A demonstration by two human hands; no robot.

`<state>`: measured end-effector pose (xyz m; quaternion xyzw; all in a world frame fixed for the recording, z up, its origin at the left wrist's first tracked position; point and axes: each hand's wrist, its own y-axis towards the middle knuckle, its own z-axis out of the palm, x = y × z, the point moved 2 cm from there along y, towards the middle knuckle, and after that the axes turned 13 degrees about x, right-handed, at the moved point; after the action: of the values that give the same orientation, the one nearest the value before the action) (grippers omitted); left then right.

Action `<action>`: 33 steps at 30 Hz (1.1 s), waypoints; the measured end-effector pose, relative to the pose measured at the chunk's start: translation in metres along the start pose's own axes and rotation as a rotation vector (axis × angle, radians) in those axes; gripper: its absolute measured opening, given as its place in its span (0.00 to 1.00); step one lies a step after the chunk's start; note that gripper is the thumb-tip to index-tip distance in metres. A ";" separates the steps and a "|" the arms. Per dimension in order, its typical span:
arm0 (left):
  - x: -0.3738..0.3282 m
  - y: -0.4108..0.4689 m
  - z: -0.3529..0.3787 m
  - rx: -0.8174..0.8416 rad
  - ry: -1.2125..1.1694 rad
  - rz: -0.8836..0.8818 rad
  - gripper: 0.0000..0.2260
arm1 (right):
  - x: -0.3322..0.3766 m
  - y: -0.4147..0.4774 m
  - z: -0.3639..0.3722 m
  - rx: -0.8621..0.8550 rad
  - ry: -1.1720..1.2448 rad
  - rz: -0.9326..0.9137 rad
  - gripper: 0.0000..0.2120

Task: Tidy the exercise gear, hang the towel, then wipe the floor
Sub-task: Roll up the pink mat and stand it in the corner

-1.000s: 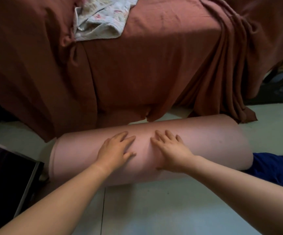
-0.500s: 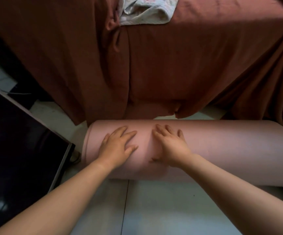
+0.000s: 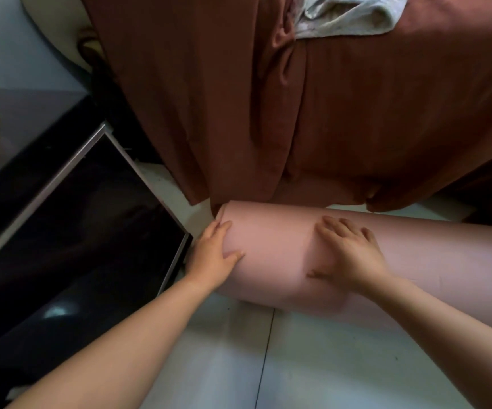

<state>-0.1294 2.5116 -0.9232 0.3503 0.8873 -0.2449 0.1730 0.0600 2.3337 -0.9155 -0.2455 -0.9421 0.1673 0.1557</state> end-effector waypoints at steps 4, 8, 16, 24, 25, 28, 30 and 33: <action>0.003 -0.001 0.001 -0.014 -0.123 -0.048 0.36 | 0.000 -0.002 -0.001 -0.011 -0.013 -0.006 0.46; 0.005 -0.002 -0.002 -0.047 -0.196 -0.079 0.36 | -0.001 -0.004 0.000 -0.020 -0.014 -0.001 0.47; 0.013 -0.002 0.003 -0.035 -0.397 -0.202 0.34 | 0.000 -0.010 -0.002 -0.010 -0.031 -0.003 0.47; -0.006 -0.011 -0.010 -0.164 -0.542 -0.157 0.34 | -0.005 -0.027 -0.013 -0.053 0.023 -0.006 0.45; -0.010 -0.011 -0.016 -0.180 -0.534 -0.137 0.33 | -0.007 -0.029 -0.016 -0.065 0.026 -0.001 0.44; -0.031 -0.010 -0.033 -0.228 -0.504 -0.099 0.32 | -0.014 -0.038 -0.033 -0.089 0.069 0.014 0.43; -0.049 -0.013 -0.044 -0.217 -0.521 -0.100 0.31 | -0.016 -0.046 -0.048 -0.080 0.101 0.028 0.42; -0.080 -0.023 -0.066 -0.149 -0.554 -0.123 0.29 | -0.016 -0.067 -0.069 -0.026 0.146 0.079 0.39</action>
<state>-0.0988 2.4908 -0.8241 0.2021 0.8414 -0.2751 0.4189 0.0715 2.2863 -0.8308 -0.2960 -0.9199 0.1425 0.2142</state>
